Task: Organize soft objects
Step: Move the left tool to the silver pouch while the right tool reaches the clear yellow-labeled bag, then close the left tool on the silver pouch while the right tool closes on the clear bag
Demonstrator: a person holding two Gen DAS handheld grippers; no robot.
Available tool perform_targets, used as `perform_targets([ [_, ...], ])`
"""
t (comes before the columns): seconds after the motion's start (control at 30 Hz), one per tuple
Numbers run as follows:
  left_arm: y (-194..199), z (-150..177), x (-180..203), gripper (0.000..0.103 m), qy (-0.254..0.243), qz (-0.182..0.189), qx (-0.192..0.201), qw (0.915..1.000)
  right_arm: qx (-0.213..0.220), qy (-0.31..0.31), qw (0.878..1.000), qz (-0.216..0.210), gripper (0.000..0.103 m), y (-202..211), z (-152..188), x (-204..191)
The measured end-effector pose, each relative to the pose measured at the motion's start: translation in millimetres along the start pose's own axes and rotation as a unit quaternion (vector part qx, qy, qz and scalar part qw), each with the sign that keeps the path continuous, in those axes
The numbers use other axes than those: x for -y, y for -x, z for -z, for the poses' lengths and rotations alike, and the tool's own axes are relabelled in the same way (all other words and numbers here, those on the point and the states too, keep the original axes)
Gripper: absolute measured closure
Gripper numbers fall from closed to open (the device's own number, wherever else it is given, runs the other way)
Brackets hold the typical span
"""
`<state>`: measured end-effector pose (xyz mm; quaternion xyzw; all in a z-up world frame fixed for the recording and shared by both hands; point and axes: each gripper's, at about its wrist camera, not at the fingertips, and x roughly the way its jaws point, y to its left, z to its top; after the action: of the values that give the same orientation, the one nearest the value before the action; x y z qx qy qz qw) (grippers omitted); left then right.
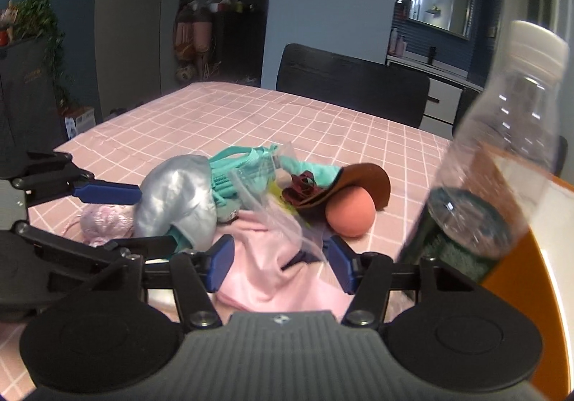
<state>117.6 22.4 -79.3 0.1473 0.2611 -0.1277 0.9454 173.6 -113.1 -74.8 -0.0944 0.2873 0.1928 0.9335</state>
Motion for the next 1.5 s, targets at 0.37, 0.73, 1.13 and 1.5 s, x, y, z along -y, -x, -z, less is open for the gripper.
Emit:
perform_targets([
  [0.37,-3,-12,1,0.095,-0.023,-0.016,0.031,0.9991,-0.002,0.018,0.999,-0.037,0.098,-21,-17,-1],
  [0.73,61,-19,-9,0.103,0.04,-0.009,0.072,0.9966,0.036,0.004,0.998,-0.058,0.103,48,-11,-6],
  [1.13,85,10,16,0.103,0.104,0.078,0.009,0.9915,-0.014,-0.059,0.993,-0.103,0.103,113,43,-4],
  [1.5,53,38,16,0.062,0.083,0.013,-0.054,0.995,-0.063,-0.066,0.995,-0.03,0.091,64,62,10],
])
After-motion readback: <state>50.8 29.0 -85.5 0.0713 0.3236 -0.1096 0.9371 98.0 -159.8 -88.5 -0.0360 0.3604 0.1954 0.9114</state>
